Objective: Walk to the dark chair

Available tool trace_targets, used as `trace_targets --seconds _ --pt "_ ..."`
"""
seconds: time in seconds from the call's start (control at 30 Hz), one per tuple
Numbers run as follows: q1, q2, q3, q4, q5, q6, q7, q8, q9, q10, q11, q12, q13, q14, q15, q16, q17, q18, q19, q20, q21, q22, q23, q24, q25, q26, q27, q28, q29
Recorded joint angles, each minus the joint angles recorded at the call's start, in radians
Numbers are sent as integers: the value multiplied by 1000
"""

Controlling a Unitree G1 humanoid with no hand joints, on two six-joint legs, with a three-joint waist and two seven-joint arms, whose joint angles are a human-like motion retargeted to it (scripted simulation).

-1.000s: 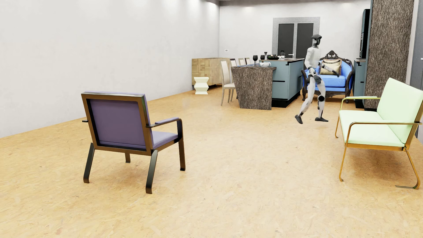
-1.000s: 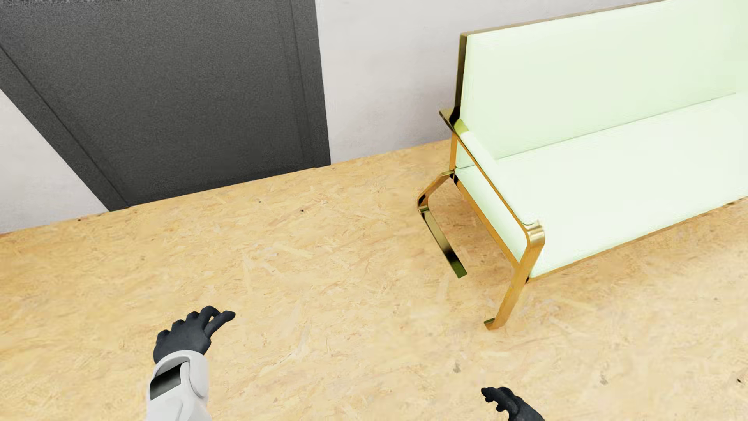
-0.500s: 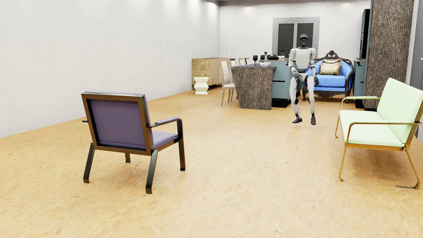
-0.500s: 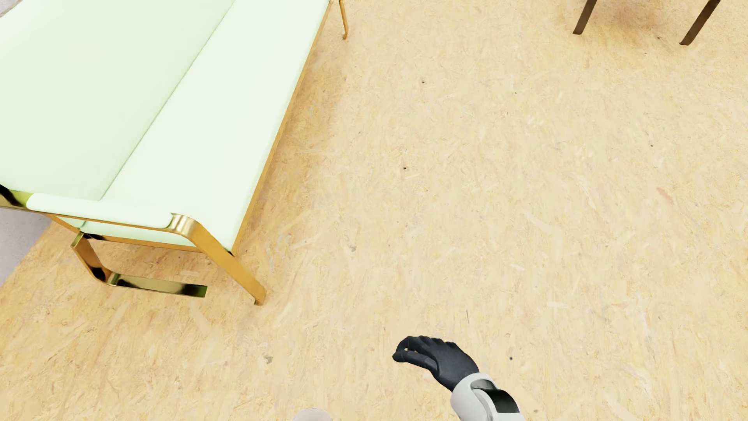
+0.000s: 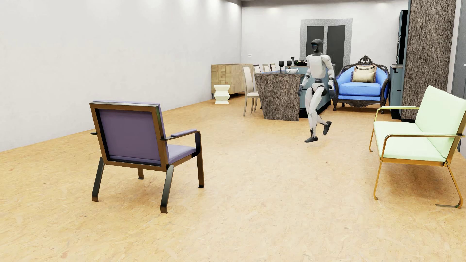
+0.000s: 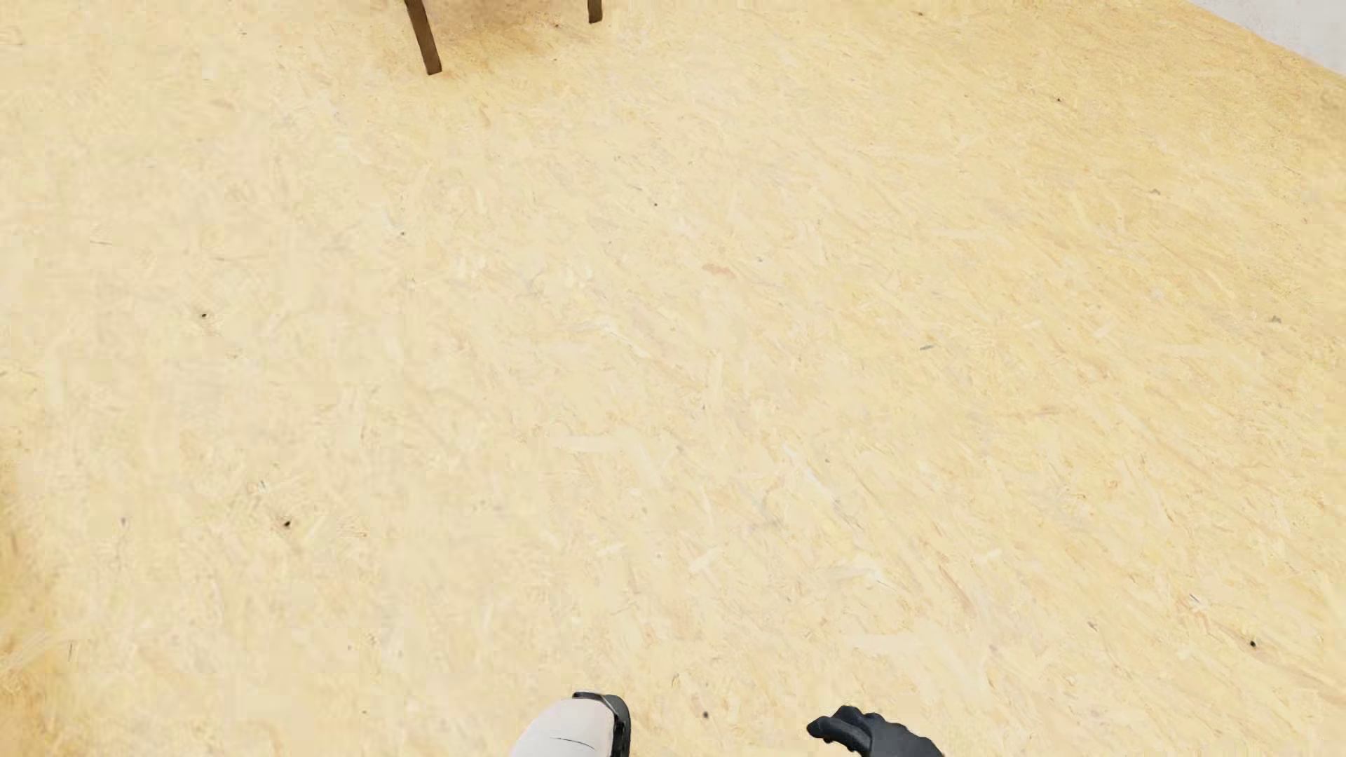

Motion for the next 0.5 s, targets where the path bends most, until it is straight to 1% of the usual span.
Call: trace_targets --seconds 0.03,0.07,0.1,0.13,0.2,0.23,0.27,0.3,0.33,0.37,0.4,0.43,0.47,0.5 --pt "59 -103 -9 -1 -44 -10 29 -24 1 -23 149 -48 4 -33 13 5 3 4 -7 13 -49 -8 70 -2 15 -20 41 36 -6" --pt "121 -200 -20 -7 -72 -17 50 -43 0 -57 252 -99 14 -58 -55 5 -3 7 -29 32 -80 -16 122 -29 23 -42 63 75 -3" --pt "185 -288 -33 -18 -100 -20 64 -70 -2 -99 311 -160 33 -75 -77 3 -18 10 -41 34 -96 -27 151 -56 19 -66 65 92 1" --pt "246 -364 -49 -32 -127 -21 71 -102 -6 -140 323 -216 57 -90 -68 9 -33 13 -44 11 -111 -49 164 -71 20 -93 50 103 11" --pt "351 -482 -85 -64 -149 -19 69 -171 -17 -204 219 -324 108 -122 -72 27 -56 22 -50 -71 -155 -122 158 -76 46 -137 5 132 27" --pt "396 -526 -102 -79 -141 -16 62 -198 -23 -227 109 -374 136 -142 -67 33 -62 28 -46 -118 -185 -170 143 -80 62 -152 -10 150 27" --pt "437 -556 -118 -93 -120 -14 55 -219 -28 -250 -46 -421 163 -161 -59 36 -60 31 -43 -162 -216 -221 122 -89 76 -155 -21 169 15" --pt "475 -571 -130 -106 -87 -10 46 -225 -32 -274 -239 -462 188 -181 -48 35 -50 32 -25 -200 -249 -277 103 -115 87 -147 -25 183 1" --pt "513 -569 -139 -117 -47 -7 36 -215 -37 -296 -458 -495 211 -201 -37 28 -32 32 -8 -234 -280 -337 85 -168 95 -136 -28 177 -10" --pt "550 -553 -145 -127 -15 -3 26 -213 -42 -315 -665 -519 234 -222 -35 23 -13 32 0 -269 -306 -400 67 -240 97 -127 -36 159 -15" --pt "588 -540 -149 -136 3 1 16 -227 -45 -320 -803 -533 255 -241 -44 24 4 32 8 -307 -325 -464 51 -313 93 -133 -44 148 -16" --pt "619 -538 -153 -139 16 6 9 -241 -46 -303 -838 -535 268 -256 -41 34 16 29 4 -342 -332 -523 41 -367 80 -141 -55 140 -15" --pt "645 -538 -159 -132 34 15 5 -222 -46 -264 -800 -524 271 -255 10 47 29 19 -44 -370 -334 -575 41 -400 66 -147 -60 141 -13" --pt "666 -542 -165 -120 51 26 2 -195 -44 -198 -714 -498 269 -227 58 57 43 4 -101 -391 -336 -614 48 -412 50 -141 -59 138 -14"
